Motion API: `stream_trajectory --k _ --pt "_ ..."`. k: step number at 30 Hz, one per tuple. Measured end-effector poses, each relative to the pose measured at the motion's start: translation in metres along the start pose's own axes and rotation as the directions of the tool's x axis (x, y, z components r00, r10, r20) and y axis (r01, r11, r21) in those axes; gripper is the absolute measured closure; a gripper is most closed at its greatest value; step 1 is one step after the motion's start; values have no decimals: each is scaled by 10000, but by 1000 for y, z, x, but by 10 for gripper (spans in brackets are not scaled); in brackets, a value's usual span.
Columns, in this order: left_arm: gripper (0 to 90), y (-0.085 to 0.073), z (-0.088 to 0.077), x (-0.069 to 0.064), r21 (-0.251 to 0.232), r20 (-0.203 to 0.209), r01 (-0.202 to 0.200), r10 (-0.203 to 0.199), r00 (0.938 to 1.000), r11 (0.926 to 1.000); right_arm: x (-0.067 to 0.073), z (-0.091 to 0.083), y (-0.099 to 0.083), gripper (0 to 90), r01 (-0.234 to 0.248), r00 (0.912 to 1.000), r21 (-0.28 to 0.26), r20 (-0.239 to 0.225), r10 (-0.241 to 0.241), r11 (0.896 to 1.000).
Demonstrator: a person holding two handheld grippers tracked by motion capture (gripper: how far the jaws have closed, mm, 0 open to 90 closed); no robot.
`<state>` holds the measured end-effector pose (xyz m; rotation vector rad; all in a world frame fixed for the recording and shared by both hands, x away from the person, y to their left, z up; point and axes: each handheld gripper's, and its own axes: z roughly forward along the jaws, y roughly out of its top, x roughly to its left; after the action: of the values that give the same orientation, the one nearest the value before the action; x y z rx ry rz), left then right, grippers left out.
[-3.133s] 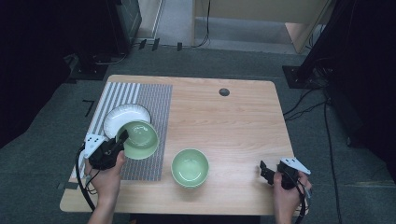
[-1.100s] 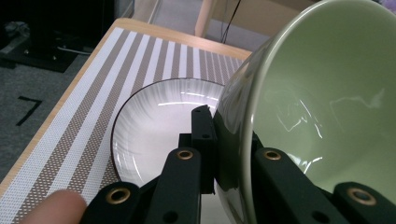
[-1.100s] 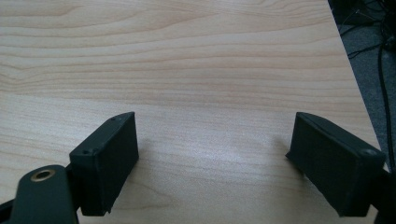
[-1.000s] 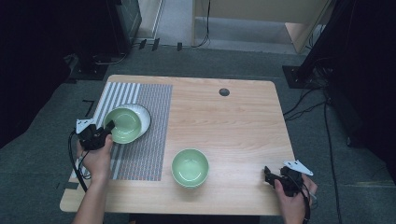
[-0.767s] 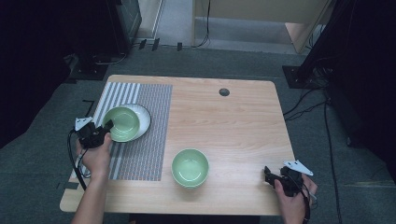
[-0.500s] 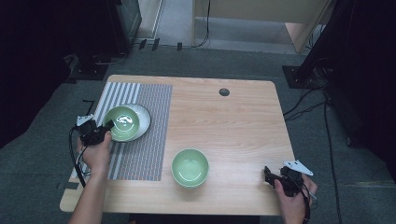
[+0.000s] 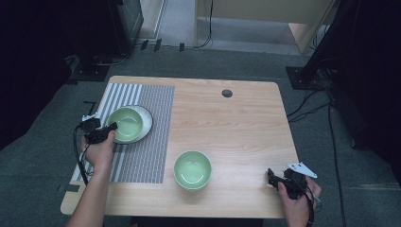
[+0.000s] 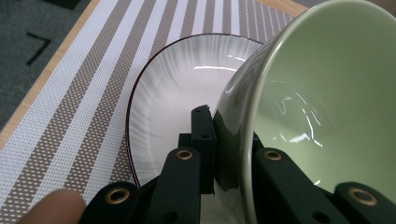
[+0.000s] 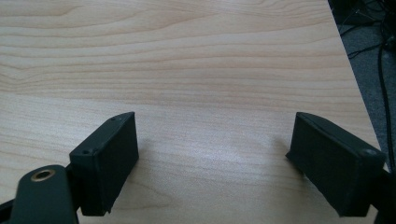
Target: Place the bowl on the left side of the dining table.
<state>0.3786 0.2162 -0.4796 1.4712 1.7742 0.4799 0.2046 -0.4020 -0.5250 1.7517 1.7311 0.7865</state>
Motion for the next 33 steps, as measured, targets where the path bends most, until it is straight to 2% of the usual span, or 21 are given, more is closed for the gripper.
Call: stream_trajectory --k 3,8,10,15,20,24,27,28,31,32,33 --pt "833 2 2 2 111 92 160 -161 9998 9998 0 0 0 153 -9 10000 -5 1 9 10000" --pt "824 6 5 2 221 203 168 -172 9996 9996 0 0 0 153 0 10000 -10 -3 0 10000" --pt "818 9 8 3 287 230 386 -393 9990 9988 0 0 0 153 -1 10000 -1 1 1 10000" --pt "811 13 12 5 405 147 579 -586 9982 9975 0 0 0 153 2 10000 -12 -2 -2 10000" --pt "797 13 16 6 394 -170 645 -639 9978 9971 0 0 0 153 9 10000 -6 -2 -9 10000" --pt "805 14 15 8 162 -87 682 -681 9976 9975 0 0 0 153 -10 10000 -5 2 10 10000" --pt "735 16 13 8 -52 188 749 -748 9970 9972 0 0 0 153 0 10000 -11 -1 0 10000" --pt "678 16 13 8 -52 188 749 -748 9970 9972 0 0 0 153 0 10000 -11 -1 0 10000" --pt "524 19 5 7 -607 506 722 -691 9963 9955 0 0 0 153 -11 10000 -5 2 11 10000" --pt "475 19 5 7 -607 506 722 -691 9963 9955 0 0 0 153 -11 10000 -5 2 11 10000" --pt "440 20 1 4 -678 541 578 -542 9971 9960 0 0 0 153 1 10000 -11 0 -1 10000"
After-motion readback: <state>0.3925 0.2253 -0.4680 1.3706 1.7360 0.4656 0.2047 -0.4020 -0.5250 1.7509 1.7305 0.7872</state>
